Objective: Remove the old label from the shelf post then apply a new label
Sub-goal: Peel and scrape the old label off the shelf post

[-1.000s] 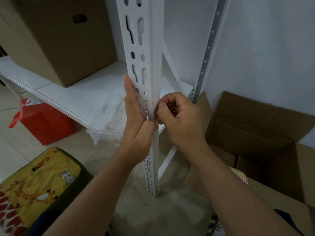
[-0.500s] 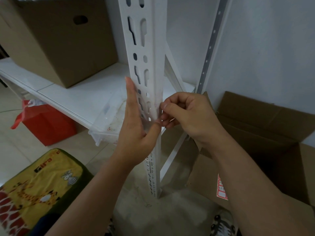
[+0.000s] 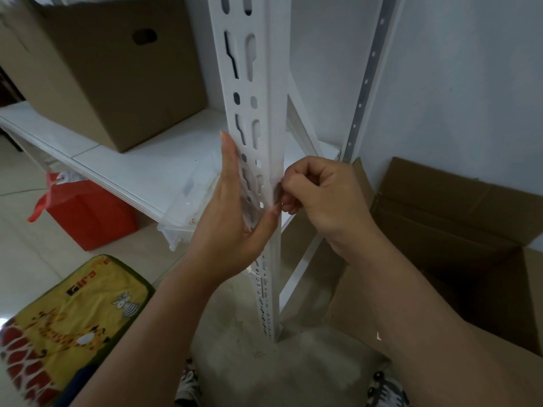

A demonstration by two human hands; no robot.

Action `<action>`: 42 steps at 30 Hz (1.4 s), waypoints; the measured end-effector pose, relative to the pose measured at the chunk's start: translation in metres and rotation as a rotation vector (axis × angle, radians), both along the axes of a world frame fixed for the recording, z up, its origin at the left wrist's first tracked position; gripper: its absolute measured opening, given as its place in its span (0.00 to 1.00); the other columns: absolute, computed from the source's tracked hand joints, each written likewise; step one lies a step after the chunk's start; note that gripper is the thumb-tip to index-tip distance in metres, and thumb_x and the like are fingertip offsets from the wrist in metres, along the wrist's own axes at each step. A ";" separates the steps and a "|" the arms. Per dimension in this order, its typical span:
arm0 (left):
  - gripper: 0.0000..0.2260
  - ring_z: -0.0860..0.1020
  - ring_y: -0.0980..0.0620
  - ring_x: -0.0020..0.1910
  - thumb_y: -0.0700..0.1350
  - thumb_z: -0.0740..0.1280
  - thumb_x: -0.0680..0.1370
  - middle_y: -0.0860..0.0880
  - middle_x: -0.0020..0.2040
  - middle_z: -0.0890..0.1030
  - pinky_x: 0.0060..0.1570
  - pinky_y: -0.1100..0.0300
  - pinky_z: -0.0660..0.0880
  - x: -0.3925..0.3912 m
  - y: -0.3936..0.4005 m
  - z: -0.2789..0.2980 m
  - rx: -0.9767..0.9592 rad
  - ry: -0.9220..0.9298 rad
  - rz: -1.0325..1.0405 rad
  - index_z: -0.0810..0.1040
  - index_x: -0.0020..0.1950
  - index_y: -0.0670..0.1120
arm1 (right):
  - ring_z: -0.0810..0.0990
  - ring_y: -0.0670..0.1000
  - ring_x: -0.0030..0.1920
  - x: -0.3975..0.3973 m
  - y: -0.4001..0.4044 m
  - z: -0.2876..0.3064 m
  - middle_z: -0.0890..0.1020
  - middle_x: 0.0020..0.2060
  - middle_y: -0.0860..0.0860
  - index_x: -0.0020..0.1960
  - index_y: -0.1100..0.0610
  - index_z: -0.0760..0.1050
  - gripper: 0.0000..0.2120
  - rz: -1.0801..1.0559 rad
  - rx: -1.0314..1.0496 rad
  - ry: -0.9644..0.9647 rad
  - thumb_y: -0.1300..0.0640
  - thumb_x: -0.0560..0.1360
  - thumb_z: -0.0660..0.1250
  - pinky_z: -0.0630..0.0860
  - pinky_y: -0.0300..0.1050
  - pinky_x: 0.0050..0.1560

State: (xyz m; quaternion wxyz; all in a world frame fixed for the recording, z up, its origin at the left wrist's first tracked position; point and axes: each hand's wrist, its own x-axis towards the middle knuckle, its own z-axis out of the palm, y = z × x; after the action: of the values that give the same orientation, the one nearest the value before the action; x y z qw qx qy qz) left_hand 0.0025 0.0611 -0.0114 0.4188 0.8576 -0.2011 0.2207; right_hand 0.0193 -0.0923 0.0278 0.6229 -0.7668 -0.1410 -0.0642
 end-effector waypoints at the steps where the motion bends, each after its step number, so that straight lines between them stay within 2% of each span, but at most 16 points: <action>1: 0.48 0.70 0.45 0.71 0.54 0.68 0.76 0.49 0.79 0.57 0.64 0.42 0.73 0.001 0.002 0.000 0.011 0.008 0.003 0.28 0.74 0.59 | 0.79 0.46 0.28 0.000 -0.001 -0.001 0.80 0.27 0.49 0.41 0.64 0.79 0.06 0.023 0.044 0.035 0.65 0.75 0.65 0.80 0.38 0.34; 5: 0.49 0.68 0.46 0.73 0.53 0.69 0.76 0.54 0.80 0.53 0.65 0.41 0.72 0.001 0.004 -0.001 0.017 0.014 0.006 0.29 0.75 0.59 | 0.79 0.48 0.29 0.000 -0.007 0.000 0.80 0.28 0.51 0.41 0.63 0.79 0.07 0.085 0.142 0.123 0.64 0.76 0.65 0.80 0.42 0.36; 7: 0.49 0.67 0.48 0.73 0.52 0.70 0.76 0.56 0.80 0.52 0.64 0.41 0.72 0.000 0.004 -0.001 0.005 0.020 0.009 0.29 0.75 0.59 | 0.78 0.46 0.29 -0.001 -0.010 0.001 0.80 0.28 0.50 0.43 0.64 0.80 0.07 0.083 0.042 0.097 0.61 0.76 0.67 0.80 0.42 0.37; 9: 0.49 0.67 0.49 0.74 0.51 0.70 0.76 0.57 0.80 0.51 0.64 0.41 0.72 -0.001 0.003 -0.001 -0.005 0.016 0.005 0.29 0.75 0.58 | 0.76 0.44 0.28 -0.002 -0.009 0.002 0.78 0.27 0.48 0.43 0.63 0.80 0.08 0.077 -0.051 0.065 0.58 0.75 0.67 0.78 0.39 0.35; 12: 0.48 0.66 0.47 0.74 0.52 0.69 0.77 0.56 0.80 0.51 0.64 0.40 0.72 -0.001 0.002 -0.001 -0.015 0.011 0.006 0.29 0.75 0.59 | 0.74 0.43 0.27 -0.001 -0.007 0.004 0.77 0.25 0.47 0.42 0.62 0.80 0.07 0.064 -0.084 0.034 0.59 0.76 0.66 0.75 0.34 0.31; 16: 0.47 0.67 0.47 0.73 0.53 0.68 0.77 0.56 0.80 0.51 0.63 0.40 0.73 -0.002 0.001 -0.001 -0.037 0.004 -0.010 0.29 0.75 0.61 | 0.75 0.42 0.26 -0.001 -0.003 0.004 0.77 0.26 0.47 0.41 0.64 0.80 0.07 0.027 -0.101 -0.021 0.62 0.75 0.66 0.74 0.34 0.30; 19: 0.47 0.67 0.48 0.74 0.53 0.69 0.76 0.58 0.80 0.51 0.64 0.40 0.73 -0.003 0.001 0.000 -0.042 0.013 -0.006 0.30 0.74 0.62 | 0.74 0.42 0.26 0.000 0.000 -0.001 0.76 0.24 0.46 0.40 0.64 0.79 0.08 0.009 -0.035 0.012 0.63 0.75 0.65 0.74 0.34 0.30; 21: 0.48 0.67 0.49 0.73 0.51 0.69 0.76 0.57 0.80 0.52 0.65 0.42 0.73 -0.003 0.000 0.000 -0.043 0.016 -0.010 0.30 0.75 0.60 | 0.75 0.44 0.27 0.001 -0.001 -0.003 0.77 0.25 0.49 0.41 0.65 0.78 0.08 0.028 0.032 0.070 0.63 0.75 0.64 0.77 0.38 0.33; 26: 0.47 0.67 0.50 0.74 0.52 0.68 0.76 0.55 0.80 0.53 0.66 0.44 0.72 -0.004 0.001 0.001 -0.056 0.023 -0.025 0.31 0.76 0.57 | 0.78 0.53 0.33 0.001 -0.005 -0.005 0.79 0.30 0.55 0.44 0.67 0.77 0.09 0.122 0.146 0.165 0.63 0.78 0.61 0.79 0.44 0.37; 31: 0.47 0.68 0.50 0.73 0.49 0.69 0.77 0.55 0.80 0.54 0.65 0.44 0.73 -0.004 0.000 0.000 -0.074 0.016 -0.026 0.31 0.76 0.56 | 0.78 0.47 0.28 -0.001 -0.001 0.001 0.79 0.27 0.51 0.43 0.66 0.78 0.09 0.086 0.047 0.116 0.62 0.77 0.63 0.79 0.41 0.34; 35: 0.48 0.70 0.51 0.72 0.46 0.70 0.77 0.55 0.79 0.55 0.63 0.44 0.74 -0.003 -0.001 -0.001 -0.087 0.008 -0.025 0.32 0.77 0.55 | 0.77 0.42 0.25 -0.003 0.004 0.005 0.78 0.23 0.47 0.39 0.65 0.79 0.09 0.019 0.039 0.045 0.64 0.75 0.63 0.76 0.34 0.30; 37: 0.48 0.69 0.50 0.72 0.46 0.70 0.77 0.55 0.79 0.55 0.63 0.44 0.75 -0.003 0.000 -0.001 -0.088 0.010 -0.027 0.32 0.77 0.55 | 0.76 0.43 0.23 -0.003 0.006 0.005 0.77 0.22 0.48 0.37 0.67 0.78 0.09 -0.012 0.088 0.074 0.65 0.74 0.63 0.75 0.34 0.28; 40: 0.48 0.69 0.51 0.72 0.45 0.70 0.77 0.54 0.79 0.55 0.65 0.46 0.74 -0.004 -0.001 -0.001 -0.087 0.017 -0.019 0.33 0.78 0.52 | 0.72 0.49 0.24 0.000 0.007 0.000 0.74 0.23 0.54 0.33 0.64 0.74 0.11 0.060 0.381 0.343 0.66 0.73 0.61 0.73 0.42 0.28; 42: 0.47 0.69 0.54 0.72 0.44 0.70 0.77 0.54 0.79 0.56 0.65 0.48 0.73 -0.005 -0.001 0.000 -0.095 0.028 -0.017 0.33 0.78 0.52 | 0.70 0.51 0.26 0.002 0.004 -0.003 0.72 0.25 0.56 0.32 0.62 0.73 0.11 0.149 0.529 0.466 0.65 0.73 0.61 0.70 0.42 0.28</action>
State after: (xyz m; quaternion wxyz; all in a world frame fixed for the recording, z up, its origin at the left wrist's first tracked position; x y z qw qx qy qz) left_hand -0.0020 0.0602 -0.0117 0.4636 0.8381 -0.1915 0.2144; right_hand 0.0218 -0.0881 0.0251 0.8181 -0.5608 -0.0292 0.1239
